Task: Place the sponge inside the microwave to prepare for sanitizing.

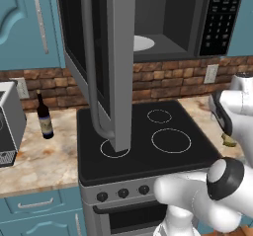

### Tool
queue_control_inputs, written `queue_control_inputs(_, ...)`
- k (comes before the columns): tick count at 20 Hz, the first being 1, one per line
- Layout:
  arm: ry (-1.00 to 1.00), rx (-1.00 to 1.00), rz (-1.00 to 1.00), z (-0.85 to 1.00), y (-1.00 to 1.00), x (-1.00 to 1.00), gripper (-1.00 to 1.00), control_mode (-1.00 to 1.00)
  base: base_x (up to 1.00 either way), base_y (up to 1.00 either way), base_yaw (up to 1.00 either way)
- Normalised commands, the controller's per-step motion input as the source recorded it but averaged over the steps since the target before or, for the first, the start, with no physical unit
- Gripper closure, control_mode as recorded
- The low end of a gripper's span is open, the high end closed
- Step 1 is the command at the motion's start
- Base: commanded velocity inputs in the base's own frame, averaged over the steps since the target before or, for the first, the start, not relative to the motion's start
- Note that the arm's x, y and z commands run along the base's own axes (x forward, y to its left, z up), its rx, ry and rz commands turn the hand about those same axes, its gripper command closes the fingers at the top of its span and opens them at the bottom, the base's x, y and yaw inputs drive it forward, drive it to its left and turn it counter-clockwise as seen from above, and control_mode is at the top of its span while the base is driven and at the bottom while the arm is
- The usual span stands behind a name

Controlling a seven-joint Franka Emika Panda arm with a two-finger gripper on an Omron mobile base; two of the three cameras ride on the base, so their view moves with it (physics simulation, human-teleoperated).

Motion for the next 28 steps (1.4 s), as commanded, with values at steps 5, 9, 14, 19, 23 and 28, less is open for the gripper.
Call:
queue_control_inputs(5, -0.02, 0.03, 0.00, -0.29, -0.71, 0.45, -1.00, -1.00, 0.00, 0.00, 0.00)
queue_control_inputs(9, -0.08, 0.09, 0.00, -0.15, -0.62, 0.43, -1.00, -1.00, 0.00, 0.00, 0.00)
queue_control_inputs(14, -0.04, 0.05, 0.00, -0.16, -0.45, 0.44, -1.00, -1.00, 0.00, 0.00, 0.00)
queue_control_inputs(19, -0.01, 0.03, 0.05, -0.17, -0.04, 0.11, -1.00, -1.00, 0.00, 0.00, 0.00)
queue_control_inputs(23, 0.00, 0.00, 0.01, -0.33, 0.01, 0.00, -1.00, -1.00, 0.00, 0.00, 0.00)
queue_control_inputs(28, 0.00, 0.00, 0.02, -0.50, 0.05, 0.00, -1.00, -1.00, 0.00, 0.00, 0.00)
